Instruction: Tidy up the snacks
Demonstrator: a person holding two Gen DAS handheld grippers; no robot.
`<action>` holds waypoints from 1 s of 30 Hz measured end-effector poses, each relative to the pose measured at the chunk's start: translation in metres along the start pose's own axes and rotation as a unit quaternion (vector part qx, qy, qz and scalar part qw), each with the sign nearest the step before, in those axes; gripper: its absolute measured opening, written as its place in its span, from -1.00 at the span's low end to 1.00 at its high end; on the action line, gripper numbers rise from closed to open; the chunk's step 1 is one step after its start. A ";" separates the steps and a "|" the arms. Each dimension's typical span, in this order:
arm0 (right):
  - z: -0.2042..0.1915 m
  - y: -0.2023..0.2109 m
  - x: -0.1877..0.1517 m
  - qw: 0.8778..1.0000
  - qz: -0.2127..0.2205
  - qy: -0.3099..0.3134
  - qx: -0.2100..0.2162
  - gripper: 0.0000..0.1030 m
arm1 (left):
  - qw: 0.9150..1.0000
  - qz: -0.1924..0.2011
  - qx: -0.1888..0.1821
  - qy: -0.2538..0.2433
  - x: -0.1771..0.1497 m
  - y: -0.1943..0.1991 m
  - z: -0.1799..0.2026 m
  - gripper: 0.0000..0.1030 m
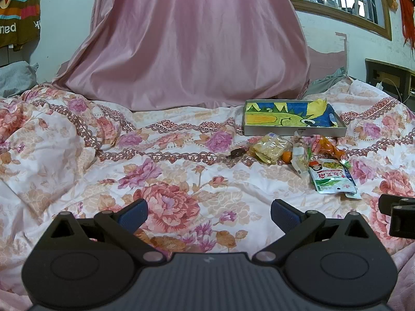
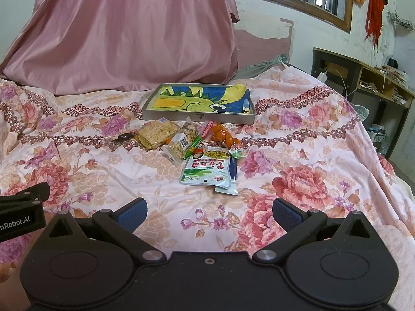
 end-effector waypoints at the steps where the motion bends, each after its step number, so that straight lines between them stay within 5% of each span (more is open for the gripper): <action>1: 0.000 0.000 0.000 1.000 0.000 0.000 0.000 0.99 | 1.000 0.000 0.000 -0.001 0.000 0.000 0.001 0.99; 30: -0.005 -0.007 -0.004 1.000 -0.013 -0.012 0.018 0.99 | 1.000 -0.016 0.010 -0.011 -0.010 -0.010 -0.002 0.99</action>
Point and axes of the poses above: each gripper's, at about its wrist camera, not at the fingertips, and y roughly against the way its jaws point, z to its right, x to its top, the point moved 10 cm from there along -y, roughly the way its jaws point, and after that the axes turned 2 degrees about -x, right-handed, at the moved point
